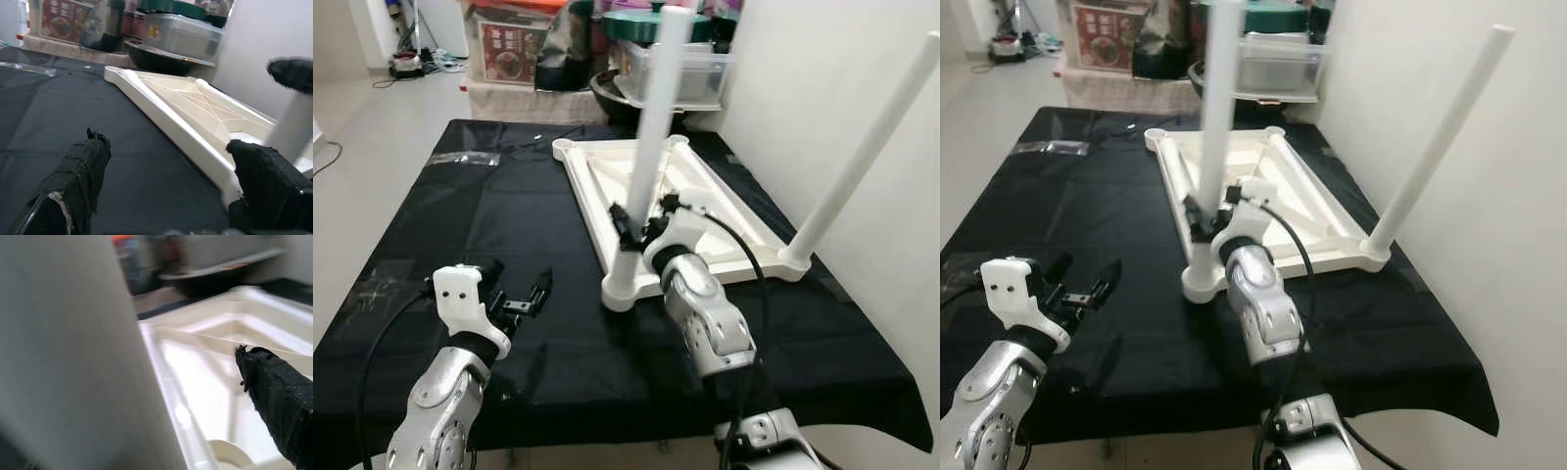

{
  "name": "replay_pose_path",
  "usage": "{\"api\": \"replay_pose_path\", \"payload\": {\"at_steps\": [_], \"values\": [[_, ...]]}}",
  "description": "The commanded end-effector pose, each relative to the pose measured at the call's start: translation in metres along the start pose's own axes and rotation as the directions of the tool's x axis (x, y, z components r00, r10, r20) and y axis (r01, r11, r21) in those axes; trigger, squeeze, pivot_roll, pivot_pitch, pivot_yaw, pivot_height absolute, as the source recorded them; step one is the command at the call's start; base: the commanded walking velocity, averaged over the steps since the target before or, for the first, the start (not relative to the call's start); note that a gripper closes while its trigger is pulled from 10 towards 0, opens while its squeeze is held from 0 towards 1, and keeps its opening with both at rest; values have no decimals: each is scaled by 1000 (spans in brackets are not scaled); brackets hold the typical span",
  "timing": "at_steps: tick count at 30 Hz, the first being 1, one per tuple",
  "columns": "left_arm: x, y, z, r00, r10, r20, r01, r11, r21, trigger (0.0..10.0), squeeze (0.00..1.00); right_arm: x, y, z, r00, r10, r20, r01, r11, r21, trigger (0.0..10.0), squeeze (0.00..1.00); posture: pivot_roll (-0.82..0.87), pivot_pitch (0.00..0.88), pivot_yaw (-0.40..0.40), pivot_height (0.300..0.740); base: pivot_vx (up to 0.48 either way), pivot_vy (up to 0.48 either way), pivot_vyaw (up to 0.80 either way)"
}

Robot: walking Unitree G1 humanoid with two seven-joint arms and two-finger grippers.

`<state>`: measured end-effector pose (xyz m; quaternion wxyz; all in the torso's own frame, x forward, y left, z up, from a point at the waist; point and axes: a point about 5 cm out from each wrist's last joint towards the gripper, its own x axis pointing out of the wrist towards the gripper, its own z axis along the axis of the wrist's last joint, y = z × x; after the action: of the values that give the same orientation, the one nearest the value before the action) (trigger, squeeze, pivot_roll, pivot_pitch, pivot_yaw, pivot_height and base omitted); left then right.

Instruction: Building children table

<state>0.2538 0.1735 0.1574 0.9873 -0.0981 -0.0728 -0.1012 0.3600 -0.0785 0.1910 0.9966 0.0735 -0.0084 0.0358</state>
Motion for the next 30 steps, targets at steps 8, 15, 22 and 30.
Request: {"api": "replay_pose_path", "payload": {"at_steps": [8, 15, 22, 30], "values": [[1, 0, -3, 1000, 8, -16, -8, 1000, 2, 10000, 0, 10, -14, -11, 978, -203, -50, 201, 979, -39, 10000, 0, 91, 0, -123, 740, 0, 0, 0], [2, 0, -3, 1000, 11, -20, -11, 1000, 5, 10000, 0, 11, -51, -16, 916, -400, -35, 395, 914, -94, 4941, 0, 95, 0, -127, 740, 0, 0, 0], [1, 1, -3, 1000, 13, -19, -13, 1000, 3, 10000, 0, 15, -80, -10, 912, -411, 0, 411, 912, -3, 0, 0, 85, 0, -118, 740, 0, 0, 0], [2, 1, -3, 1000, 13, -21, -13, 1000, 2, 10000, 0, 21, -60, -8, 979, -203, 30, 202, 979, 36, 0, 0, 89, 0, -120, 740, 0, 0, 0]]}}
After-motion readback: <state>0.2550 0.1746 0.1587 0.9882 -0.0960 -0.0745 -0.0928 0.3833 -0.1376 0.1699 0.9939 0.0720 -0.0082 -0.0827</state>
